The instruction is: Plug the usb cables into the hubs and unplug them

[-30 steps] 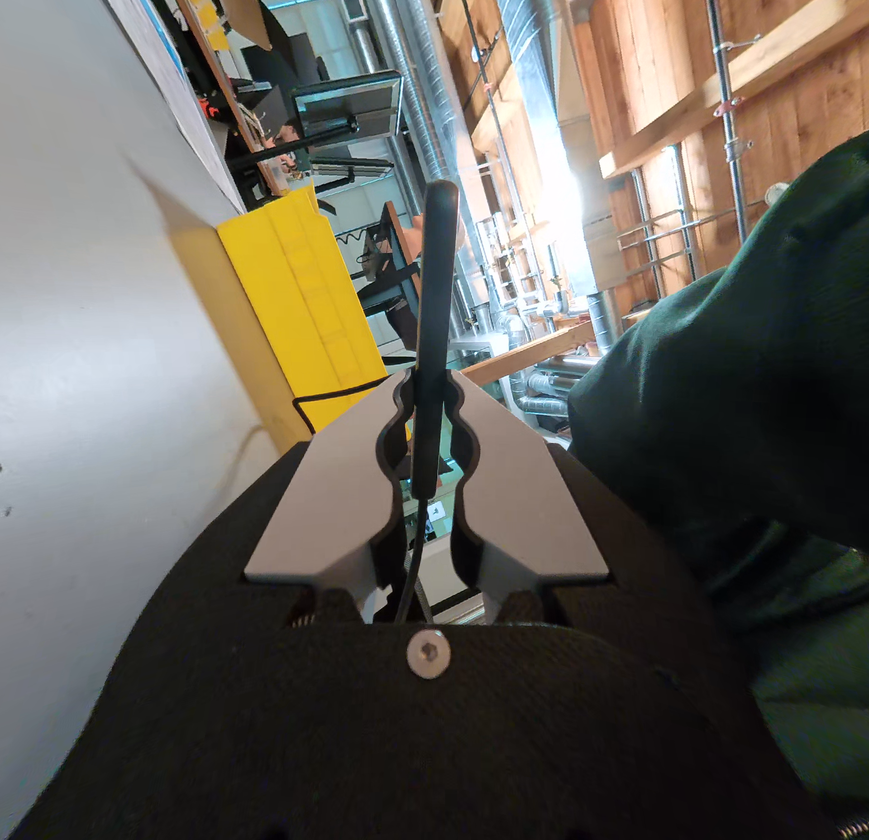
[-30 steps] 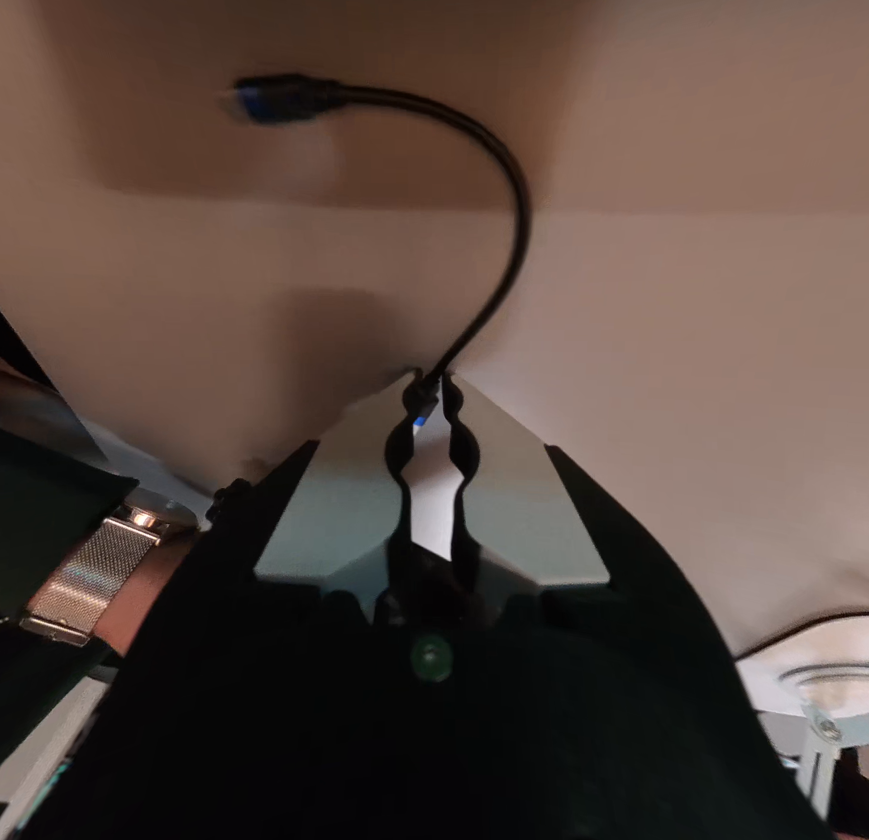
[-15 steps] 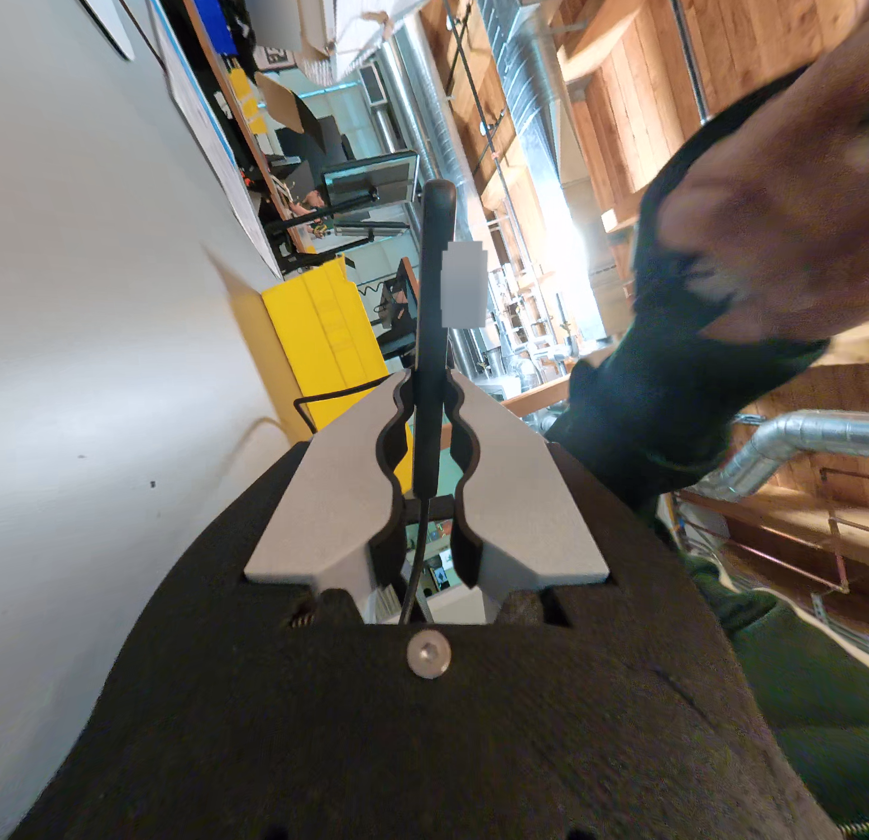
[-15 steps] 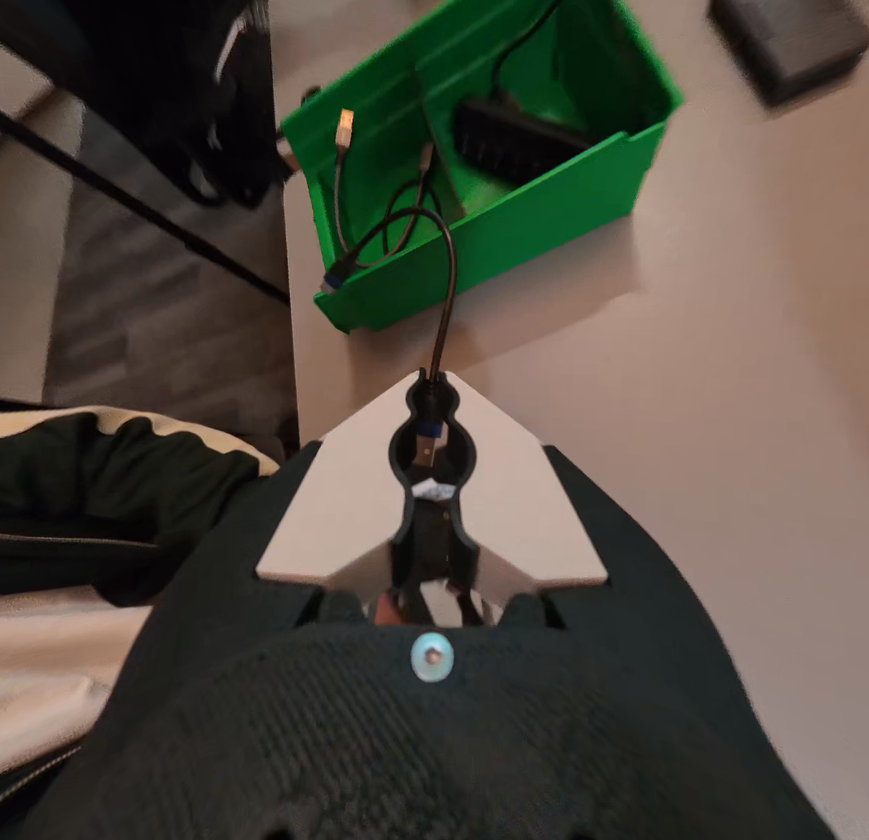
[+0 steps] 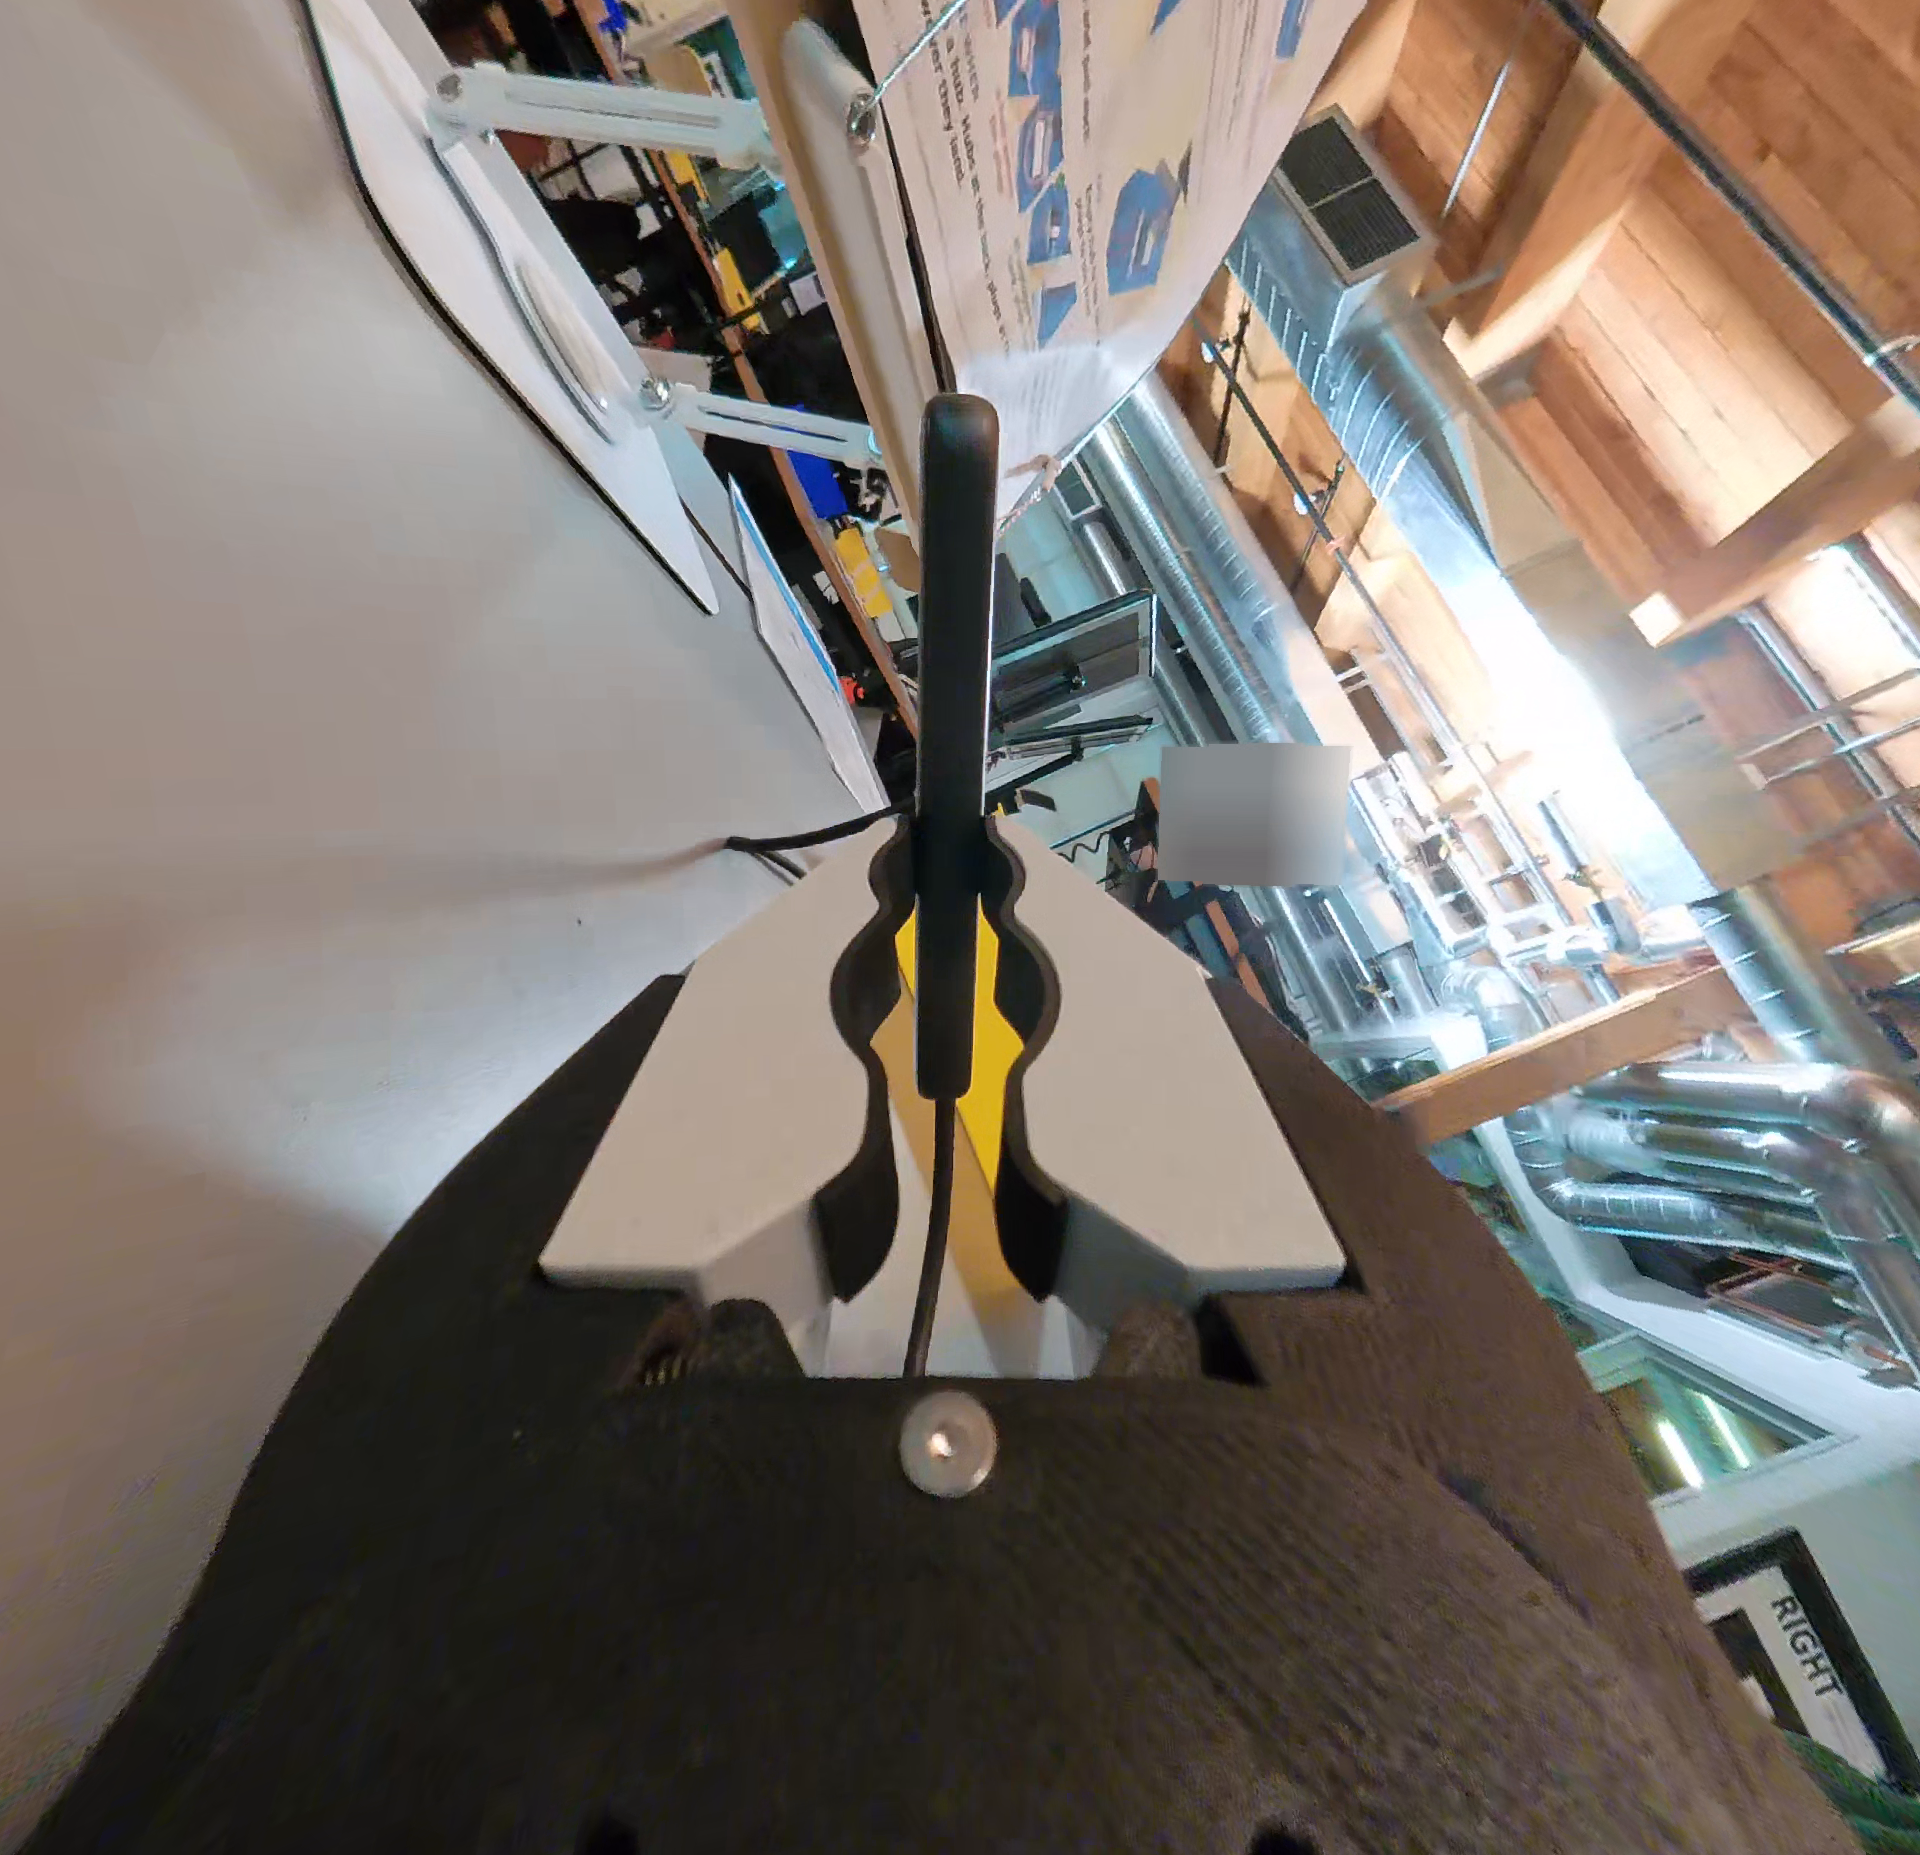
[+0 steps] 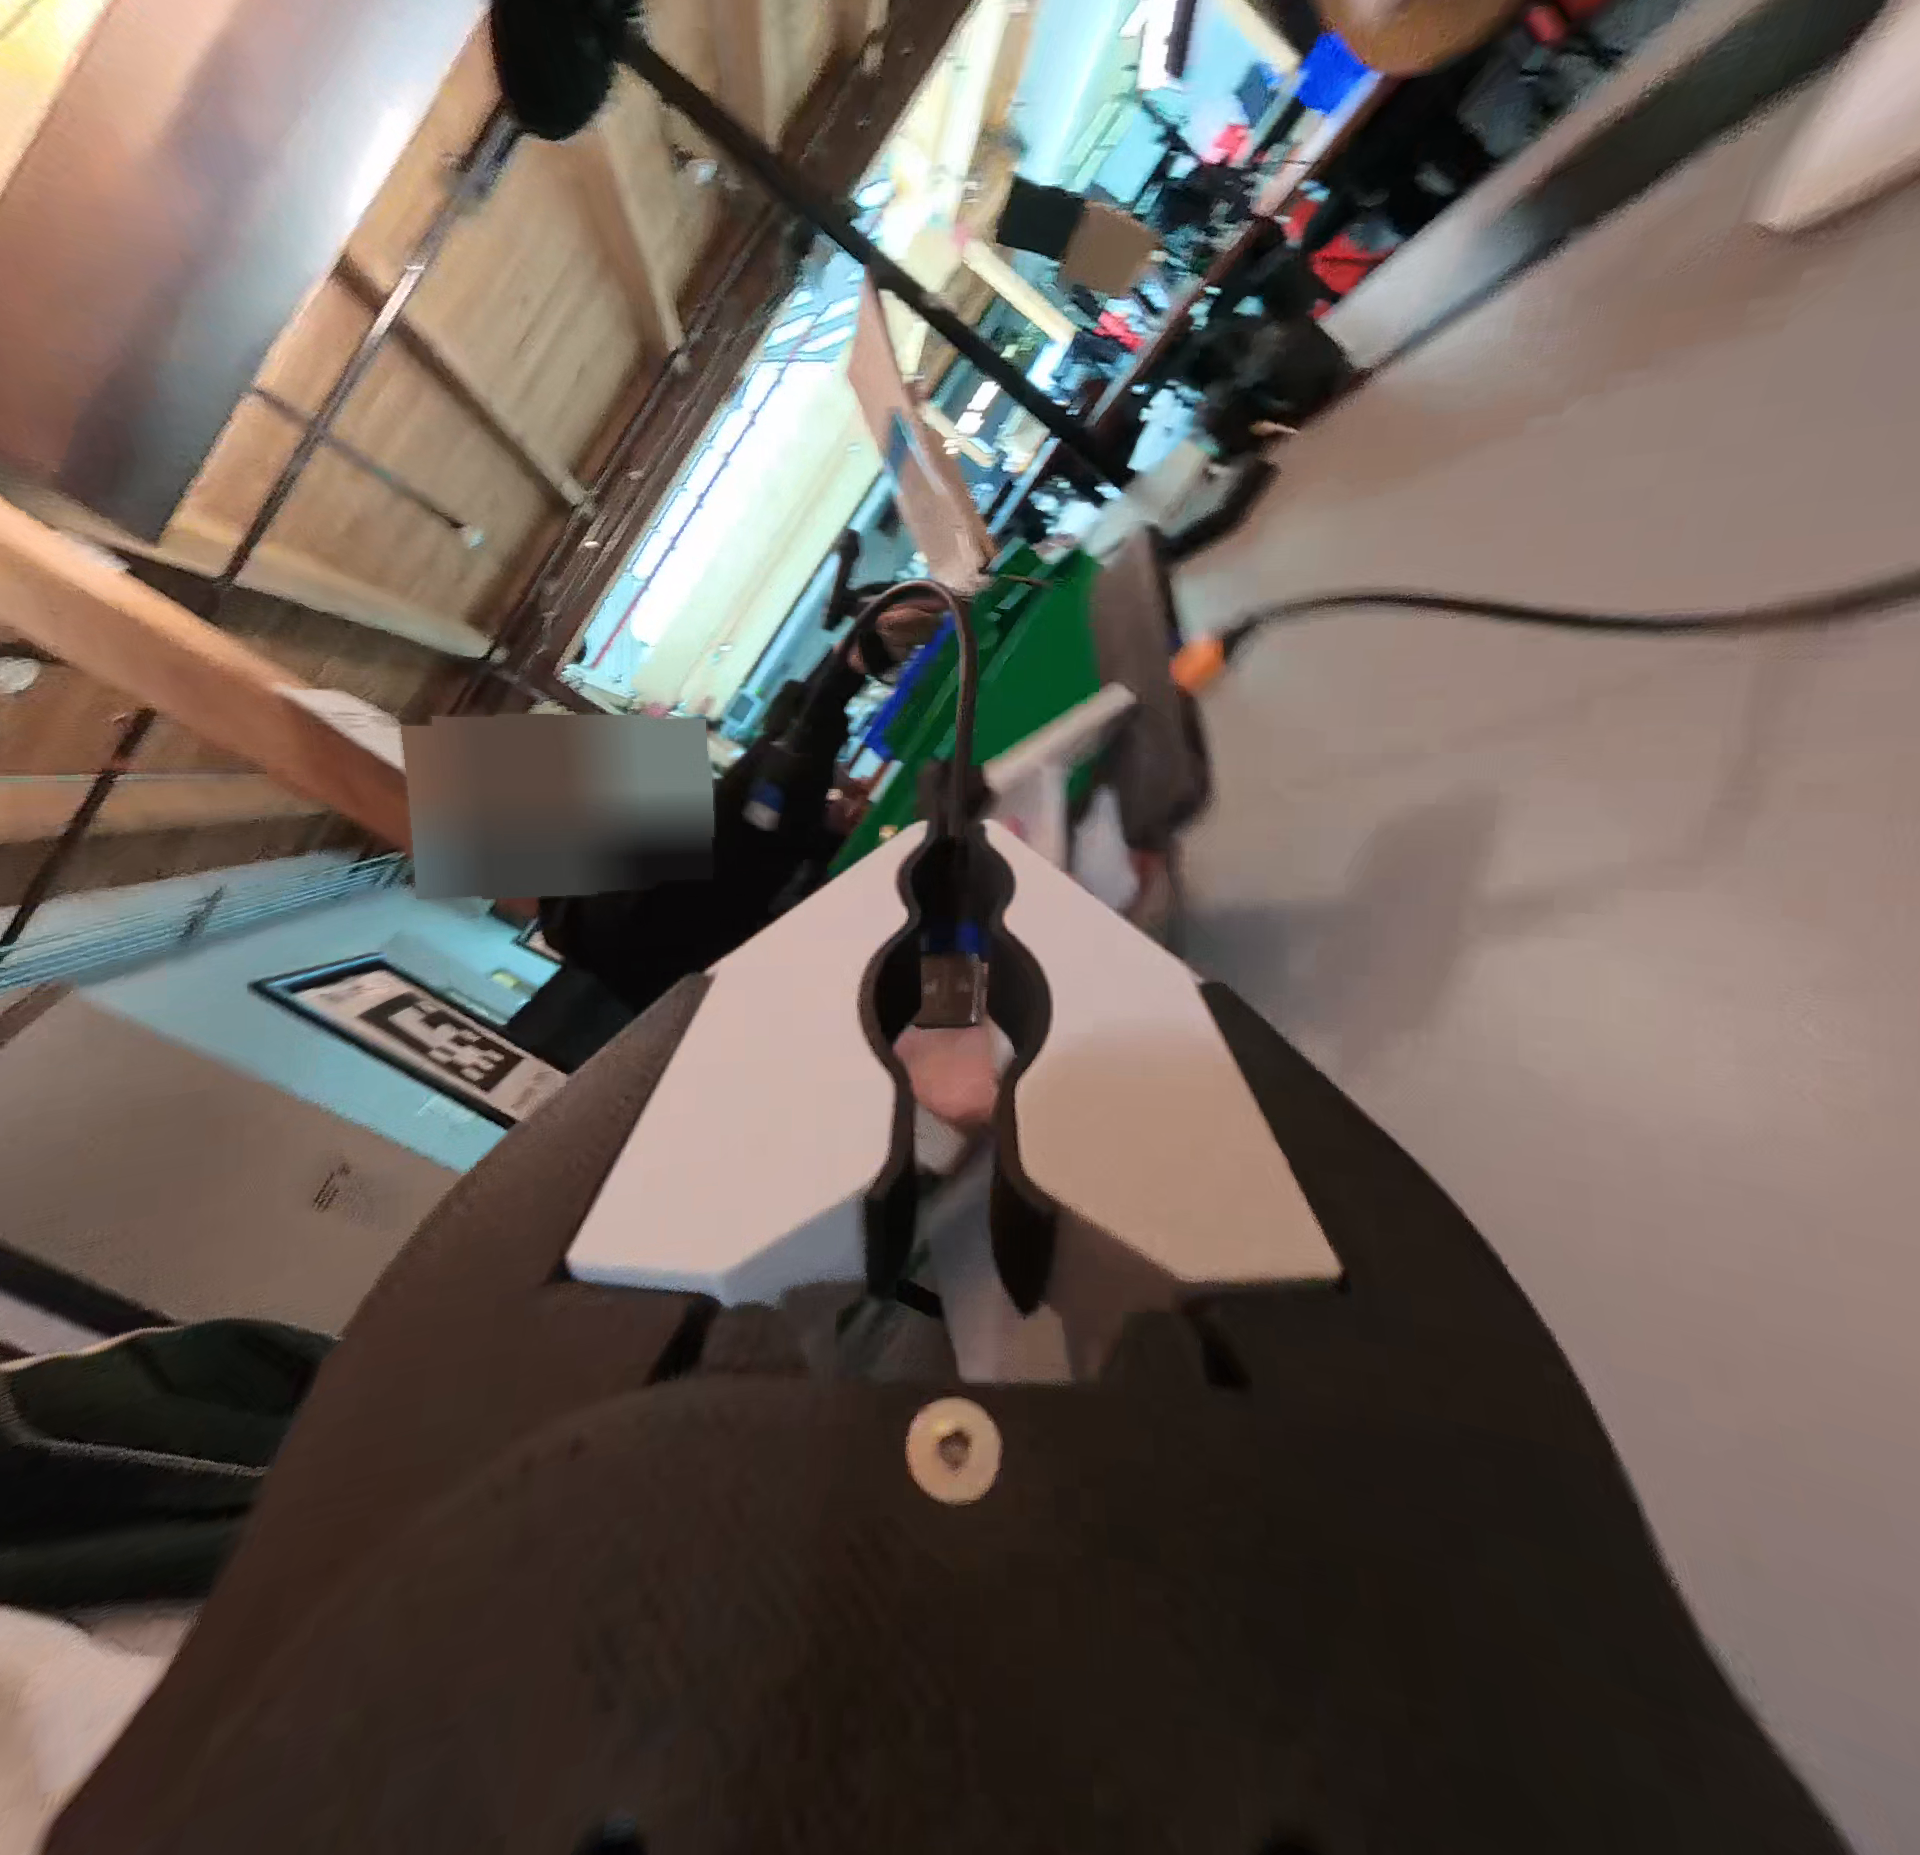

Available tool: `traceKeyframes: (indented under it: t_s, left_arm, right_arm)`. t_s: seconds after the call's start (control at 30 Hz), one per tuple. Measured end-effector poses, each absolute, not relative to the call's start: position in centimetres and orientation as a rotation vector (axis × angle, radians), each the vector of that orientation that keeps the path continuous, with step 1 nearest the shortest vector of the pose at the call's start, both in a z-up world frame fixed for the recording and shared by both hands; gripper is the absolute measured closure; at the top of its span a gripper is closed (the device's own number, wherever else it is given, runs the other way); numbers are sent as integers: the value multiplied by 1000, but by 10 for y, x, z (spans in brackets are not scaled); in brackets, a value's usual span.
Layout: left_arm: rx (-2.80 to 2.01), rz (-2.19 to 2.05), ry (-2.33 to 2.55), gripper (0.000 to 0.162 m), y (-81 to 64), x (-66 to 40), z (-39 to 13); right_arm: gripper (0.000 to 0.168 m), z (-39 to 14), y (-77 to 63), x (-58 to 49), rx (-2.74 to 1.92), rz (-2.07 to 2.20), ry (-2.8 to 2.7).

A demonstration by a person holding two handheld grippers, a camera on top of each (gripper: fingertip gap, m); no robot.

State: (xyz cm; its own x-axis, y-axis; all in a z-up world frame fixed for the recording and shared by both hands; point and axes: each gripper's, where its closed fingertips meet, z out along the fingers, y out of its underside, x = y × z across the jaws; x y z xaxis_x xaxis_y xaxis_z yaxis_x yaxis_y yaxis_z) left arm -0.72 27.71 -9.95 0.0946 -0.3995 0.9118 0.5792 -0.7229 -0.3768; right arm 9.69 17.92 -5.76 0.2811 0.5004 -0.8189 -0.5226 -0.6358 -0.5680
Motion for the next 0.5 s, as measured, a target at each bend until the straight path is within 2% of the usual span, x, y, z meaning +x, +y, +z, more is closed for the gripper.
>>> traceKeyframes:
  t_s: [0.13,0.37,0.5]
  left_arm:
    - [-1637,-1735,-152,154,276,-9,-95]
    - [-1641,-1763,-112,153,273,-9,-93]
    - [-1641,-1818,-95,154,274,-3,-94]
  right_arm:
    - [165,-100,161,118,-1803,1305,18]
    - [168,-120,149,92,-1926,1343,-193]
    - [164,-111,151,103,-1905,1417,-245]
